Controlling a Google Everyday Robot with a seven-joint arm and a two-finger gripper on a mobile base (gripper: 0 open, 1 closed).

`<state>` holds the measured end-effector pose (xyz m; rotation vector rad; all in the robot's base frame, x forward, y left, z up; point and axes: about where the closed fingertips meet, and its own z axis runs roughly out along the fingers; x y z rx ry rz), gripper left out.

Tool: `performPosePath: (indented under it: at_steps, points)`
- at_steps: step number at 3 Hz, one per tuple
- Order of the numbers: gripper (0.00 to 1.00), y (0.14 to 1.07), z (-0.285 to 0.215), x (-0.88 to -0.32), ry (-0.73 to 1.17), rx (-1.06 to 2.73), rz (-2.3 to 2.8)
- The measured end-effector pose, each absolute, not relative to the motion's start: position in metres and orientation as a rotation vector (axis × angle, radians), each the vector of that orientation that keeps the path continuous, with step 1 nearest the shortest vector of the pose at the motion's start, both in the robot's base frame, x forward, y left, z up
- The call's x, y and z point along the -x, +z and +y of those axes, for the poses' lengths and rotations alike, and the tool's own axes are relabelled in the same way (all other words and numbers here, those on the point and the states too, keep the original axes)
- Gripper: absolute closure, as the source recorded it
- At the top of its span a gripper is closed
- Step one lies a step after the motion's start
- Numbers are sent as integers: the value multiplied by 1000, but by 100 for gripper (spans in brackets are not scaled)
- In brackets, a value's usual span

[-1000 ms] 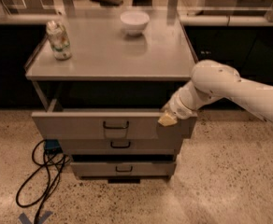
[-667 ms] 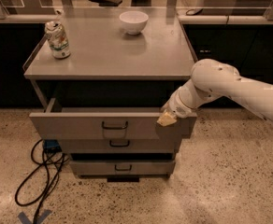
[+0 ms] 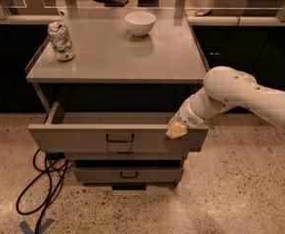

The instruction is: Open top drawer

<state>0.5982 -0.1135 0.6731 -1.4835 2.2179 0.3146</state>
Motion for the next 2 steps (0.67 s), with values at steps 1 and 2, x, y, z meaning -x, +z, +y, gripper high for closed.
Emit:
performPosePath:
  at_steps: [1,2]
  points:
    - [100,674,-119,-575,307,1470,2228]
    - [100,674,-118,-574,307,1470,2228]
